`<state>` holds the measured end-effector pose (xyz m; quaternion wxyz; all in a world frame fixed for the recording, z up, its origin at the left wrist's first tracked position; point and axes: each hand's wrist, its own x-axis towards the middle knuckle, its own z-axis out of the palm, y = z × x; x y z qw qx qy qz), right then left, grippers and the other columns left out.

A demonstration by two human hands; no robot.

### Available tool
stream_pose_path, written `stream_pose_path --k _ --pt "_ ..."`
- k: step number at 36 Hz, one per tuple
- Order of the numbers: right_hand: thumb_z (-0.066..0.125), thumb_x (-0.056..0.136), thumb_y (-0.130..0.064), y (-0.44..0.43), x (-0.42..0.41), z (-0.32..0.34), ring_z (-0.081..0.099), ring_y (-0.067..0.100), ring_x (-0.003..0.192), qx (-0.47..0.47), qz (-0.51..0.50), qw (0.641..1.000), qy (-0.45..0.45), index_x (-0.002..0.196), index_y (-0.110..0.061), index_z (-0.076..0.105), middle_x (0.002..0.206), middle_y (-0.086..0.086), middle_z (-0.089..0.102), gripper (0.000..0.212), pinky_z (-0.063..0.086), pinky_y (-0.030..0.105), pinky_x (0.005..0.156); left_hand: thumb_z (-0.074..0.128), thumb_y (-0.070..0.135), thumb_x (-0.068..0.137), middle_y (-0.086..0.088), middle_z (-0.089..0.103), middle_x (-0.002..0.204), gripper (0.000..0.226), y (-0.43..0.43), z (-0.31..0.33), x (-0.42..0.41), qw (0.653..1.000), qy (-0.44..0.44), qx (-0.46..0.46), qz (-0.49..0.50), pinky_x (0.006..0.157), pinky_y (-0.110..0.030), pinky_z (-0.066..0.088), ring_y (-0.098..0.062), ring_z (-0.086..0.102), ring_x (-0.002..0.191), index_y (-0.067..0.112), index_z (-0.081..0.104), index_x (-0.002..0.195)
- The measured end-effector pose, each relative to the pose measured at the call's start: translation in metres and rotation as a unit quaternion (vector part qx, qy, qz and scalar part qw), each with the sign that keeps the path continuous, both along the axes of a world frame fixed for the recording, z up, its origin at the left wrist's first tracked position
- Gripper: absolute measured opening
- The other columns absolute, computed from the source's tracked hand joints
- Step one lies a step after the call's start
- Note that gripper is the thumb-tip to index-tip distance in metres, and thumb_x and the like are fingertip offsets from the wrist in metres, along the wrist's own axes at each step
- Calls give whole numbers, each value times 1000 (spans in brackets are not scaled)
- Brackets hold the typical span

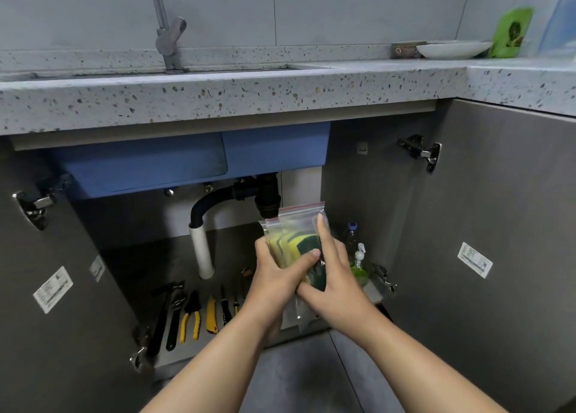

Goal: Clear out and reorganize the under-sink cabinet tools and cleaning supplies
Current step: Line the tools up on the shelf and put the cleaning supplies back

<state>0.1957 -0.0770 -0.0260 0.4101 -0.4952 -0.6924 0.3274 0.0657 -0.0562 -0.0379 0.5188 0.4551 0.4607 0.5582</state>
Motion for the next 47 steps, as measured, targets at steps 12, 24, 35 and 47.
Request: stream_pose_path --k 12,24,35,47 --pt "85 51 -73 39 59 -12 64 29 116 -391 18 897 208 127 -39 60 120 3 65 87 56 52 90 75 25 87 -17 73 117 49 34 -13 20 971 -209 -97 58 85 -62 58 -37 74 101 19 50 128" --pt "76 86 -30 95 77 -143 67 32 114 -360 -53 807 466 136 -24 55 125 11 69 55 50 59 99 72 27 88 -12 75 112 45 93 -109 80 965 -135 -225 -18 79 -56 61 -35 75 97 22 55 129" --pt "73 87 -21 144 116 -249 71 30 96 -387 -255 753 467 126 -15 53 113 13 74 45 57 38 71 66 36 94 -11 71 121 39 201 -185 72 960 110 -258 -11 82 -32 54 -23 69 106 12 64 126" --pt "74 86 -33 207 111 -297 66 19 93 -436 -304 775 341 114 -21 60 108 6 72 34 48 30 68 56 2 95 -22 62 130 44 303 -205 87 918 300 -214 -144 100 -56 52 -39 63 117 15 50 136"
